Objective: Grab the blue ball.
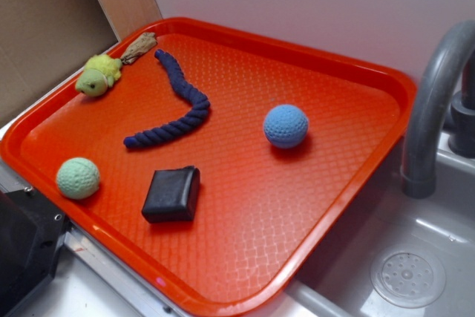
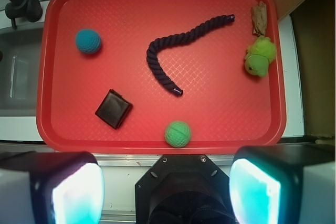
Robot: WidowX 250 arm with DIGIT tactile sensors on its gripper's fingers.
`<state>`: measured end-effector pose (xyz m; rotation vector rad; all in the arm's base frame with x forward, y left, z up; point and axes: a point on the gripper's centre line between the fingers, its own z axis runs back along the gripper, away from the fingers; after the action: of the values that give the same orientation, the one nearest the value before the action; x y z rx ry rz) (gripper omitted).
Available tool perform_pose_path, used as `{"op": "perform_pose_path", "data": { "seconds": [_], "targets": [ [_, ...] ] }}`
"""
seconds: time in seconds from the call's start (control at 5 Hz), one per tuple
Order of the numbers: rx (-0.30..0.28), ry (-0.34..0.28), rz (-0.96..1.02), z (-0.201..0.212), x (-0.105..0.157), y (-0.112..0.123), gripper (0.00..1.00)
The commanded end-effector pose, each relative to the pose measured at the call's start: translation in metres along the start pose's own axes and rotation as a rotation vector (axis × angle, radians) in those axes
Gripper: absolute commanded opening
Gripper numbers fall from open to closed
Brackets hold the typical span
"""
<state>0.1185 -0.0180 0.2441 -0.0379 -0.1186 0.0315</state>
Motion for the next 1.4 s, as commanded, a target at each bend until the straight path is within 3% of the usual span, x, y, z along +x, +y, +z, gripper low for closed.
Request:
{"op": "perform_pose_path", "data": {
  "seconds": [0.0,0.2,0.4,1.0,1.2],
  "targets": [
    [0.000,0.000,0.000,0.000,0.000,0.000,1.00],
    [-0.069,-0.203,-0.252,-0.016,0.042,-0.051,1.00],
    [-0.090,-0.210,-0.477,-0.050,0.063,-0.085,1.00],
    [-0.090,-0.210,-0.477,-0.050,0.063,-0.085,1.00],
    [0.080,-0.110,-0.578,-0.097,0.080,-0.122,1.00]
  ]
}}
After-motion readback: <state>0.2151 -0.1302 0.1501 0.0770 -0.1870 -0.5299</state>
